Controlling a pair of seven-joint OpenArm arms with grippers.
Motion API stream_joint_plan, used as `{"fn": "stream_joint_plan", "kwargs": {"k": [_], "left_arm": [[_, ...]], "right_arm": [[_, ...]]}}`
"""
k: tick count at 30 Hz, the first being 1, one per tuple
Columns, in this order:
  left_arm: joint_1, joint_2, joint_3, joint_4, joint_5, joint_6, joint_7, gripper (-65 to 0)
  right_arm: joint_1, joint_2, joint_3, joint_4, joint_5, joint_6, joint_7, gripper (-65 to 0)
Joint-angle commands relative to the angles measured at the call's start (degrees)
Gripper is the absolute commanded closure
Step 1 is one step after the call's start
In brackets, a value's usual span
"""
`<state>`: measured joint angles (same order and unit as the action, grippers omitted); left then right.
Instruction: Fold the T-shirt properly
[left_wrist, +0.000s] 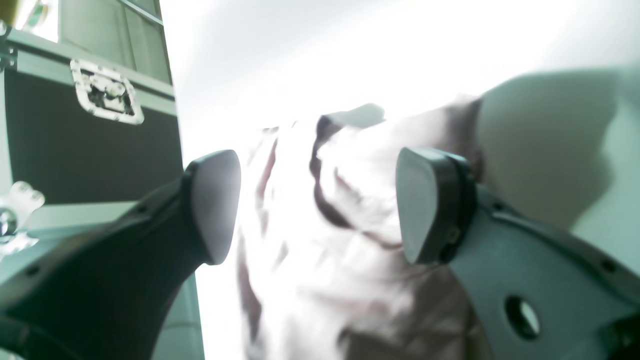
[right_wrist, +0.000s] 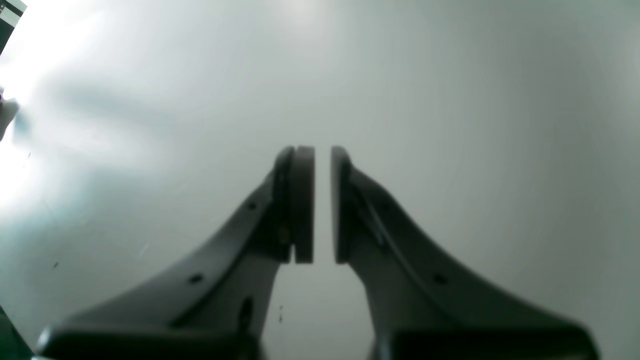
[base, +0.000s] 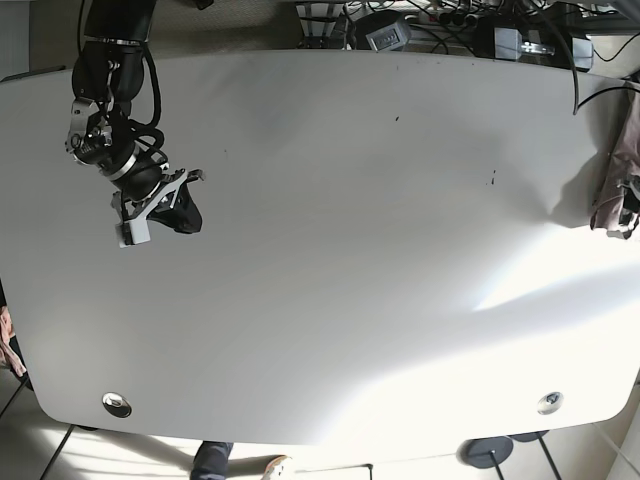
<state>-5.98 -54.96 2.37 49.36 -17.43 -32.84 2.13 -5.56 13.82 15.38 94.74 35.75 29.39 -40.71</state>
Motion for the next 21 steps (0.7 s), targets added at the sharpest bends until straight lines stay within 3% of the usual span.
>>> {"fn": "stream_joint_plan", "kwargs": {"k": [1,3,5,8,10,13,15,18,21], "left_arm": [[-0.92,2.26,-0.48,5.45,-0.81,0.18,-1.47,-44.6],[-0.84,5.68,-0.48,9.32,-0.72,2.03,-1.47,-44.6],[-0.22,10.87,-0.39,13.71,-0.64,6.33,-1.47,-44.6],[5.49,17.38,-0.48,25.05,-0.64,13.81,-1.47,-44.7],[11.65,20.37,-0.48,34.37,-0.28,17.85,-1.47,-44.7],[21.67,24.15,-0.48,46.24,3.58,21.1,-1.12,-44.7],[29.23,28.72,-1.1,56.61,6.49,21.63,5.12,-44.7],[39.34,37.68,-6.9,66.46,6.31,21.37,16.37,-44.7],[43.21,42.26,-11.56,66.55,6.31,20.05,15.58,-44.7]], "right_arm": [[0.95,0.72,0.49,1.74,-2.65,0.28,1.72,-5.1],[0.86,0.2,0.58,3.59,-8.71,0.28,2.33,-5.1],[-0.55,-1.56,0.67,5.35,-16.19,0.64,6.91,-5.1],[-4.85,-3.85,1.81,6.05,-26.3,0.81,18.77,-5.1],[-8.46,-4.46,1.81,6.32,-29.73,0.81,24.14,-5.1],[-14.09,-4.46,2.95,10.18,-29.2,0.81,25.02,-5.1],[-19.71,-5.43,4.01,13.35,-25.86,0.9,25.02,-5.1],[-28.59,-5.69,5.85,17.48,-20.23,0.9,25.02,-5.1],[-33.95,-5.52,5.94,18.71,-15.66,0.9,25.1,-5.1]]}}
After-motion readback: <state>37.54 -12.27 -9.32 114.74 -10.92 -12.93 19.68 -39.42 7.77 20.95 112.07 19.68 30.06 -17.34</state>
